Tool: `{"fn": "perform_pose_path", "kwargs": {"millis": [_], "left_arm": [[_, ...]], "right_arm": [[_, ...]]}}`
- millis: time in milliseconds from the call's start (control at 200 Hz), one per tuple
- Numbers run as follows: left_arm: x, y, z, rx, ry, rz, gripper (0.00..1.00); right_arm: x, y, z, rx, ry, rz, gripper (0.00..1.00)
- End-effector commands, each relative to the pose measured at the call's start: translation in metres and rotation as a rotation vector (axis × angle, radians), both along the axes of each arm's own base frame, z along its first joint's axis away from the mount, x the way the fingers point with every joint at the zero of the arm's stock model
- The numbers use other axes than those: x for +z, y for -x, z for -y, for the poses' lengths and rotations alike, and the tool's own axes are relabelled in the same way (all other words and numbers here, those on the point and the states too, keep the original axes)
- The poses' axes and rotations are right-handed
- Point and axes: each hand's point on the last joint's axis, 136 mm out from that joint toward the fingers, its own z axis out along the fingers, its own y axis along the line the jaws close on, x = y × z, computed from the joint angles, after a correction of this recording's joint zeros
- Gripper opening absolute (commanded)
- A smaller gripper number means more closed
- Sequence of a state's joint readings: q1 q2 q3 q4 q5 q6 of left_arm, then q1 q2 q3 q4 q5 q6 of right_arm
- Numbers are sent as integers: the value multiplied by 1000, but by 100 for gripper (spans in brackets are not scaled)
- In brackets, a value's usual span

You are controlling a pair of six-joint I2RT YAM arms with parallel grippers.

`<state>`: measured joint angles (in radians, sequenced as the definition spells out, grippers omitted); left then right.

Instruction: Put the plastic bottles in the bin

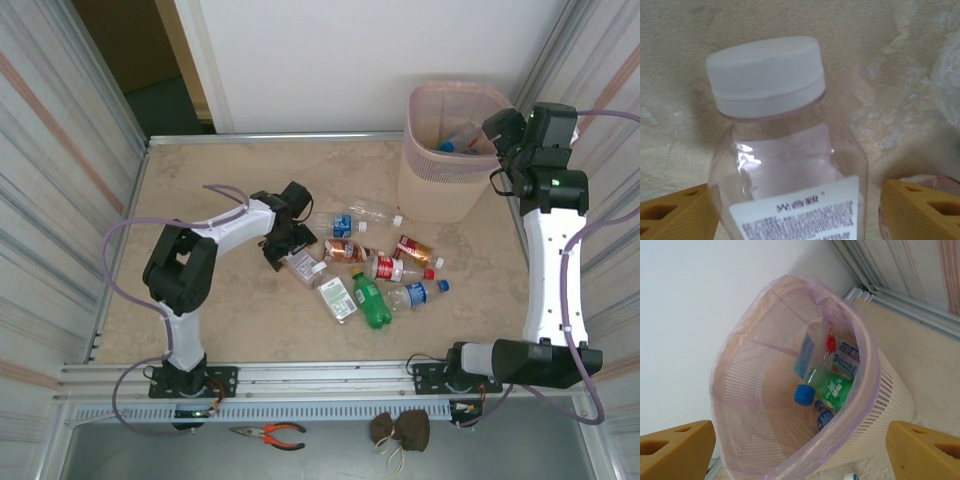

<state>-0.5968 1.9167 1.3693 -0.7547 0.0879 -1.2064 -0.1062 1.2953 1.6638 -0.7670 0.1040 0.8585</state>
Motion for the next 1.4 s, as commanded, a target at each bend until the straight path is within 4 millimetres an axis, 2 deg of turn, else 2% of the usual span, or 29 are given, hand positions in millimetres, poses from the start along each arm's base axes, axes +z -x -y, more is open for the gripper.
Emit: {"fn": "perform_pose_path", "kwargs": {"millis": [0,190,376,636,897,1077,1258,1393], "left_arm": [[-2,-3,1,42,7,-21,81],[-15,-3,-3,66,4,-49,74],[-13,-9,-16,74,-18,-23,67],[2,-25,-50,70,-83,38,65],[27,-43,-66,-1,-154,132,65],[59,-62,-65,-87,-150,271,64],[112,-80,-46,-253,-61,531,61],[162,-81,-24,-387,58,752,58]], "right_arm": [[5,5,2,1,14,18,87],[5,7,3,-3,16,18,86],[3,7,3,-6,11,17,85],[2,6,1,-1,7,15,84],[4,7,-3,7,9,20,84],[11,0,-22,134,50,66,84],[34,0,-75,452,87,275,82],[49,8,-108,636,103,387,82]]}}
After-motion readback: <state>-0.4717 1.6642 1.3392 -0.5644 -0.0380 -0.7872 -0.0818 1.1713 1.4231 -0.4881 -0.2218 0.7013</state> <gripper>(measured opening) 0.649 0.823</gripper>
